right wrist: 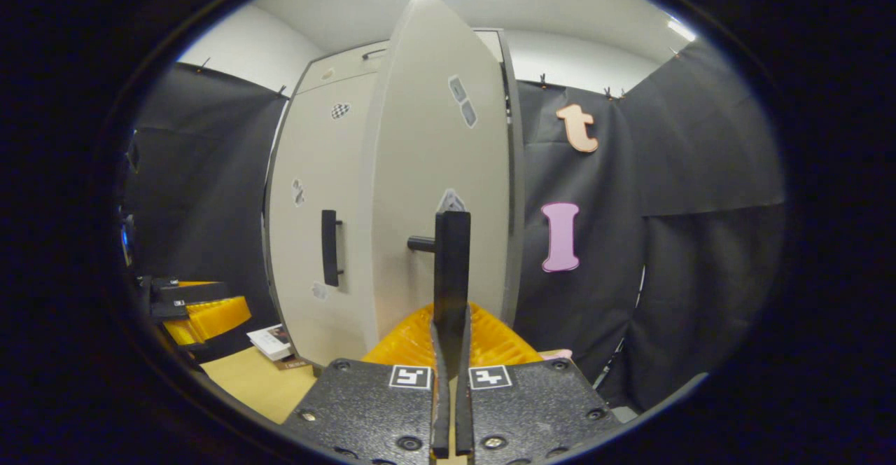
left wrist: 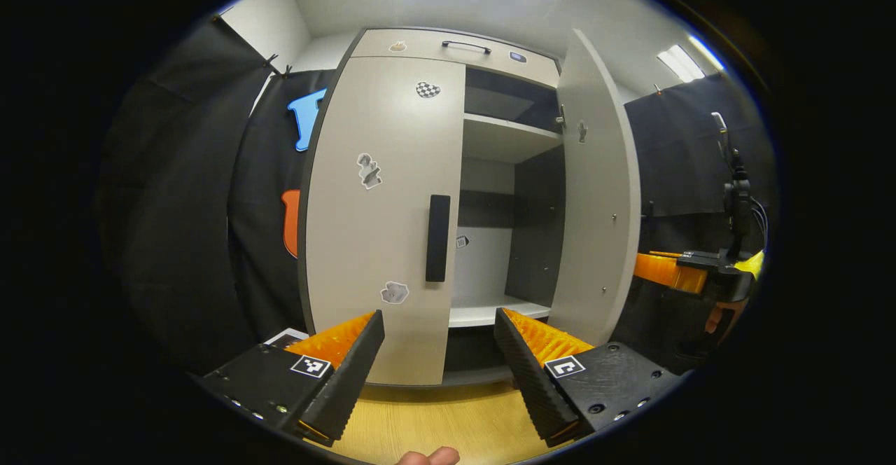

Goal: Open the right door of the double-door shoe cabinet with the right hand, and open the left door with the left hand.

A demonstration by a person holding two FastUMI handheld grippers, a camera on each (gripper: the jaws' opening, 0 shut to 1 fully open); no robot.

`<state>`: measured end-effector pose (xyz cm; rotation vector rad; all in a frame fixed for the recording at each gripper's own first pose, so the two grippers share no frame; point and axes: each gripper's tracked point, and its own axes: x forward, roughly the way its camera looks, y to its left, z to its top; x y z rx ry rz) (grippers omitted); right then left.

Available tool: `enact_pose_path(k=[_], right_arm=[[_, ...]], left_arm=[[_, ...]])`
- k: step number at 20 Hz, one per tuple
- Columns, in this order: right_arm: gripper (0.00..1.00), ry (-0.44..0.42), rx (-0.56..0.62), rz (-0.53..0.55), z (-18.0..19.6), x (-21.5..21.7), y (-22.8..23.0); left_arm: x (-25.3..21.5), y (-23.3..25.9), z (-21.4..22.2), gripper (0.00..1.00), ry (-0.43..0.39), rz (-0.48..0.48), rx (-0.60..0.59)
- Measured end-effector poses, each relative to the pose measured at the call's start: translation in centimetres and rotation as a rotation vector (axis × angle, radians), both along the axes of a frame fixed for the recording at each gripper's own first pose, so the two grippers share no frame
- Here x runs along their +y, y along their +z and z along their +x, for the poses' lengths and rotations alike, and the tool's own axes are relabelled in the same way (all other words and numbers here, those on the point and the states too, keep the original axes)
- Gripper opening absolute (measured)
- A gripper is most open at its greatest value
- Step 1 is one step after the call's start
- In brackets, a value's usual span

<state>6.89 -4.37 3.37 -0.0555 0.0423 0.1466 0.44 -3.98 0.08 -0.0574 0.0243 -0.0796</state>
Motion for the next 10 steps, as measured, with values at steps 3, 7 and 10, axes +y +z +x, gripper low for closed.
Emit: enact_pose_path(k=[3, 7, 10], right_arm=[[0.06, -0.027, 0.0, -0.003, 0.0, -1.5, 0.0], [0.04, -0.082, -0.009, -0.033, -0.2, -3.6, 0.0], [0.02, -0.123, -0.013, -0.038, -1.0, -5.3, -0.1]], left_arm=[[-0.6, 0.0, 0.3, 0.95, -0.016, -0.005, -0.004], [-1.2, -0.1, 0.3, 0.95, -0.028, 0.004, -0.005], [-1.4, -0.4, 0.3, 0.95, -0.032, -0.004, 0.003]])
